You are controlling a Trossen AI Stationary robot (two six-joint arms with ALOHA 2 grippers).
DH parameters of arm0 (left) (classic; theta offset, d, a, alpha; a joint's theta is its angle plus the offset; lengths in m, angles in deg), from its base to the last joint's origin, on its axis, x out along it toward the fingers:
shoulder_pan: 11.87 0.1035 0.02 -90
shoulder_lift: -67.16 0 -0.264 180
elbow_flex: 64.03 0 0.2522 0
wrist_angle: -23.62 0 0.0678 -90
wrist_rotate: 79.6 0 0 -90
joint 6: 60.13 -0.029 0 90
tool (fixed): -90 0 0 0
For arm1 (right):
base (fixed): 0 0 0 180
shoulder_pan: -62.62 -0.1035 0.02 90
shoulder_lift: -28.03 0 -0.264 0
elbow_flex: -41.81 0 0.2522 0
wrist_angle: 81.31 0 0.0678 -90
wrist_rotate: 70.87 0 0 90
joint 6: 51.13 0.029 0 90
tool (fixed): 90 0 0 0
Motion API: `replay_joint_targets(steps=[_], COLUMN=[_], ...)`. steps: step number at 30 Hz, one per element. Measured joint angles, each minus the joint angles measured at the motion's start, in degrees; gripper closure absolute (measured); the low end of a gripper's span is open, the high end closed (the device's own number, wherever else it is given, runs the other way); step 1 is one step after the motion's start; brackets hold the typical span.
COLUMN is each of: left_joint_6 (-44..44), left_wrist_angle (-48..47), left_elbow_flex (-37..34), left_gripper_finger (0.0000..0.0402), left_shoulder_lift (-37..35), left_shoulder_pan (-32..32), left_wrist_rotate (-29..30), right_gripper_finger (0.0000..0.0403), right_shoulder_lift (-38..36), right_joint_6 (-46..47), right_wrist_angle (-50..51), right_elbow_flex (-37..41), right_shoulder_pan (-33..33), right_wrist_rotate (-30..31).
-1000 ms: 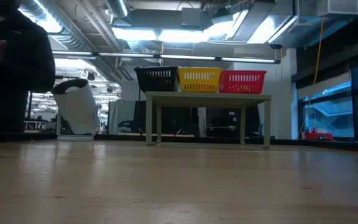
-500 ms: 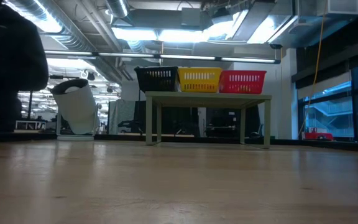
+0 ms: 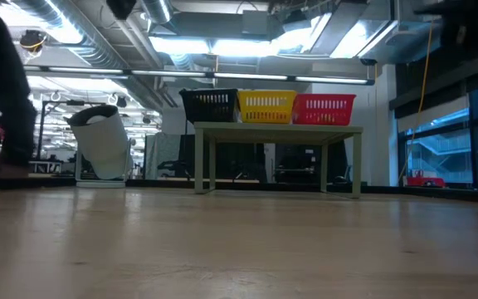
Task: Pick & Place Office Desk Supplies
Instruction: Return to Home Position
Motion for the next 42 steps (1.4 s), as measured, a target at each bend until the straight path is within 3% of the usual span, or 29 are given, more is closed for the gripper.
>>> replay_joint_targets(steps=[7, 15, 20, 26, 34, 42], left_joint_6=[7.13, 8.19, 8.37, 8.21, 11.14, 7.84], left_wrist_angle=[18.09, 19.2, 21.09, 19.21, 16.68, 3.1], left_elbow_flex=[-14.07, -21.19, -24.21, -29.15, -37.09, -37.52], left_gripper_finger=[0.0258, 0.0258, 0.0258, 0.0258, 0.0258, 0.0259], left_shoulder_lift=[-5.92, -7.85, -7.97, -11.33, -25.65, -37.77], left_shoulder_pan=[-1.59, -3.17, -3.36, -3.28, -1.33, -0.17], left_wrist_rotate=[1.47, -1.54, -1.58, -2.17, -0.57, 3.22], right_gripper_finger=[0.0248, 0.0282, 0.0293, 0.0292, 0.0293, 0.0294], right_shoulder_lift=[-9.36, -15.87, -16.69, -16.69, -16.69, -16.69], right_joint_6=[-4.08, -8.95, -8.39, -14.48, -17.78, -16.15], right_wrist_angle=[-21.62, -39.79, -42.21, -42.89, -39.13, -35.09], right_elbow_flex=[16.88, 30.55, 32.86, 32.86, 32.86, 35.33], right_shoulder_pan=[0.02, 1.13, 3.01, 6.15, 12.02, 18.23], right_wrist_rotate=[-3.79, -8.99, -10.53, -14.13, -18.28, -21.33])
